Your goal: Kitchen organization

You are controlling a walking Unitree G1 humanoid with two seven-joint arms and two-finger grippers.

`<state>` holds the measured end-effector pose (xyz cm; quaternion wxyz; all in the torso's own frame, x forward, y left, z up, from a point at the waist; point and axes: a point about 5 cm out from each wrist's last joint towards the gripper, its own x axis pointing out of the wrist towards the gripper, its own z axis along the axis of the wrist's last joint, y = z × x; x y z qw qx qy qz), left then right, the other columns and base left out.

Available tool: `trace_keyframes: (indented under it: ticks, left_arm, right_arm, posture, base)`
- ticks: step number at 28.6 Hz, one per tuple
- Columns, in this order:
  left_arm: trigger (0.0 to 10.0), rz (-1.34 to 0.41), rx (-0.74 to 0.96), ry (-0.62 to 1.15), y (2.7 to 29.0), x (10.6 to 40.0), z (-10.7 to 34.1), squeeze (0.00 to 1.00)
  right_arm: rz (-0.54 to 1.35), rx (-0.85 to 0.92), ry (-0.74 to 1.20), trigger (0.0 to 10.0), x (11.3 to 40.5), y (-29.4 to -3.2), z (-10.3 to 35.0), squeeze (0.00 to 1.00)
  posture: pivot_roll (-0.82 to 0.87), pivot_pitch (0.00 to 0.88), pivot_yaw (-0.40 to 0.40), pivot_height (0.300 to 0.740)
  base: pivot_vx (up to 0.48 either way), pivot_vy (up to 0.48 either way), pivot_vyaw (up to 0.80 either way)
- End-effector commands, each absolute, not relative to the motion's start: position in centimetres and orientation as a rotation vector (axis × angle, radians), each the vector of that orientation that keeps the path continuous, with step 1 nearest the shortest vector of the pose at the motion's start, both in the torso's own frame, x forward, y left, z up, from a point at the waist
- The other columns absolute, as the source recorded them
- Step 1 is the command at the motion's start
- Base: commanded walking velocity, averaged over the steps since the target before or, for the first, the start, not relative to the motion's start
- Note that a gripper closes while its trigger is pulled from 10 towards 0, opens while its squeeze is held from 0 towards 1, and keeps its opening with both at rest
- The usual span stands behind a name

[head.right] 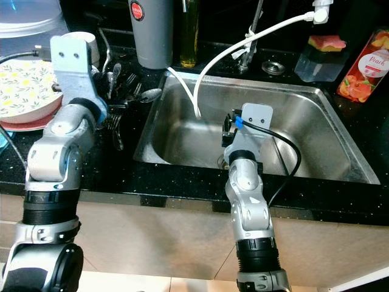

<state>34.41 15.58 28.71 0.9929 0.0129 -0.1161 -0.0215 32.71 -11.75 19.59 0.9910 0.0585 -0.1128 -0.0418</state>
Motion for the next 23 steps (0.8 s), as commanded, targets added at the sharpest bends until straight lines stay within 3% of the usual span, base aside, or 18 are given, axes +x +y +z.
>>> trace_keyframes:
  ticks: [1, 5, 12, 18, 23]
  left_arm:
    - [10.0, -0.124, 0.01, -0.249, 14.3, 34.1, 28.8, 0.0]
    - [10.0, -0.345, -0.062, -0.18, 11.6, 33.6, 27.4, 0.0]
    - [10.0, -0.424, -0.086, -0.023, 7.4, 36.3, 23.2, 0.0]
    - [10.0, -0.41, -0.065, 0.068, 6.7, 37.2, 21.8, 0.0]
    - [10.0, -0.393, -0.082, 0.014, 6.7, 37.1, 22.2, 0.02]
  right_arm:
    - [-0.092, 0.126, -0.244, 10.0, 32.7, -12.1, 20.2, 0.0]
    - [-0.096, 0.133, -0.277, 10.0, 32.9, -12.3, 21.1, 0.0]
    - [-0.091, 0.129, -0.298, 10.0, 33.1, -12.2, 21.7, 0.0]
    - [-0.103, 0.127, -0.309, 10.0, 33.0, -12.6, 21.9, 0.0]
    - [-0.107, 0.13, -0.313, 10.0, 32.9, -12.7, 22.0, 0.0]
  posture:
    - [0.25, 0.045, -0.077, 0.74]
    - [0.24, 0.029, -0.082, 0.74]
    - [0.21, 0.002, -0.077, 0.74]
    - [0.2, 0.0, -0.071, 0.74]
    - [0.2, 0.0, -0.069, 0.74]
  base:
    - [0.0, 0.0, 0.0]
    - [0.0, 0.0, 0.0]
    - [0.0, 0.0, 0.0]
    - [0.0, 0.0, 0.0]
    - [0.0, 0.0, 0.0]
